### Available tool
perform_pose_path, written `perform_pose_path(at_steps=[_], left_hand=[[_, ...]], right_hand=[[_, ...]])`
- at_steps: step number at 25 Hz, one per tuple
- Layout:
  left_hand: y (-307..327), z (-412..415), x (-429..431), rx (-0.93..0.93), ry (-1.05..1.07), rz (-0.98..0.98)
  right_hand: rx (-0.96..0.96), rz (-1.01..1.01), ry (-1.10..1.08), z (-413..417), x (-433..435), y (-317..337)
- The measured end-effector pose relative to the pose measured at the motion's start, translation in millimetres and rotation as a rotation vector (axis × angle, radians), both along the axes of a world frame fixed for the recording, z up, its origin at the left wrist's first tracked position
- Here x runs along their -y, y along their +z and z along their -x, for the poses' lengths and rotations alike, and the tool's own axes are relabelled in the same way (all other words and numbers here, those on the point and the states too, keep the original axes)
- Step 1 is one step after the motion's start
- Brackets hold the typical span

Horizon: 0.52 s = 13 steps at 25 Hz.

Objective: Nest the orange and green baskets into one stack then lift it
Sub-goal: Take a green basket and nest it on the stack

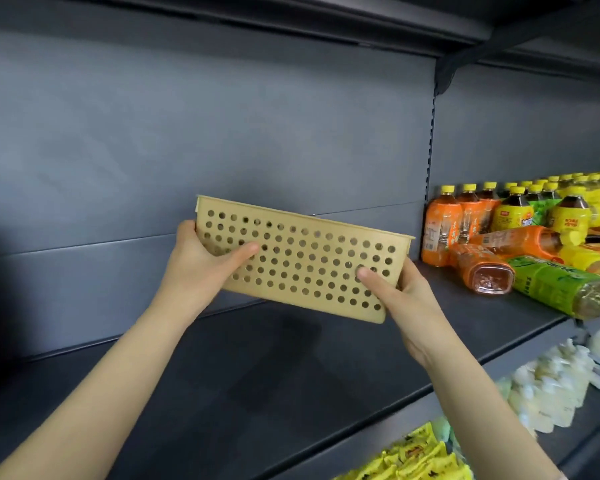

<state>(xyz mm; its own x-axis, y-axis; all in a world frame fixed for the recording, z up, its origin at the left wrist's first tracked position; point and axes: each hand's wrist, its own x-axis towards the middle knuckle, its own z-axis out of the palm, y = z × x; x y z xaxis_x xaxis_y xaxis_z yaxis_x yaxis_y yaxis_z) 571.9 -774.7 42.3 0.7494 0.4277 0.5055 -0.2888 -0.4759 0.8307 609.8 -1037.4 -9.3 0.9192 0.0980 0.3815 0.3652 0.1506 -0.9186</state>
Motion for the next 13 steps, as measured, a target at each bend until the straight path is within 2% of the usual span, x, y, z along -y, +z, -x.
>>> perform_pose_path(at_steps=[6, 13], left_hand=[[56, 111, -103, 0.198, 0.129, -0.122], [91, 246, -212, 0.300, 0.233, -0.227]], right_hand=[[0.149, -0.112, 0.127, 60, -102, 40], [0.338, -0.219, 0.216, 139, -228, 87]])
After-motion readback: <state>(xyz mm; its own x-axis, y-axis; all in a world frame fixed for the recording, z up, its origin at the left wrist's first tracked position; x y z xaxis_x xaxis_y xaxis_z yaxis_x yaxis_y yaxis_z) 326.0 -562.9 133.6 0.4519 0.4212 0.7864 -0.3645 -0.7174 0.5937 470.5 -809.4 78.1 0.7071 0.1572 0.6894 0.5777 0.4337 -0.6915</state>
